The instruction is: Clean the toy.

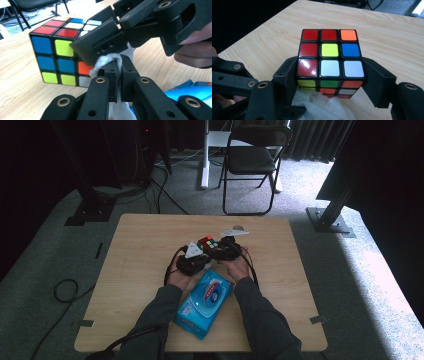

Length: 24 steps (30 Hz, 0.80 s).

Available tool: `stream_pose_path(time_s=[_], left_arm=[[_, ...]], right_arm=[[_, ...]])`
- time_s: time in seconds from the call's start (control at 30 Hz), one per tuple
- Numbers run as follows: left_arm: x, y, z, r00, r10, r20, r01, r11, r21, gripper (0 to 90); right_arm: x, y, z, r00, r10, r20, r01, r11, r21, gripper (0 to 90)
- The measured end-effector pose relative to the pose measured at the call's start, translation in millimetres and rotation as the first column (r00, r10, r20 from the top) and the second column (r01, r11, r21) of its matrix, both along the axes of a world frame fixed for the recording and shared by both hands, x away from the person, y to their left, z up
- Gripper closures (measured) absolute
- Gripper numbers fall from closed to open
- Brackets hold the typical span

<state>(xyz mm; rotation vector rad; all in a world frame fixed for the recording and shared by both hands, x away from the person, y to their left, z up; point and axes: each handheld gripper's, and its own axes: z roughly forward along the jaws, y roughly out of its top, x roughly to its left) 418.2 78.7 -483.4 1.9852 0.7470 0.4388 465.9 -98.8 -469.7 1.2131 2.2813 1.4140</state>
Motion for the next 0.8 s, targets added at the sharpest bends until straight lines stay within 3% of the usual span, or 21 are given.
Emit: stream_pose_path(time_s=[0.37,0.8], left_arm=[[2.3,0.5,-6.5,0.9997,0.016,-0.019,-0.016,0.9997,0.017,86.2],[1.1,-3.1,-2.4,0.9999,-0.014,-0.007,0.014,0.9999,0.007,86.2]], right_arm=[[-2.0,4.6,2.7,0.9998,0.016,0.01,-0.016,0.9999,0.001,34.3],[-2.4,8.0,0.7,0.9996,0.028,-0.001,-0.028,0.9996,0.0,34.3]])
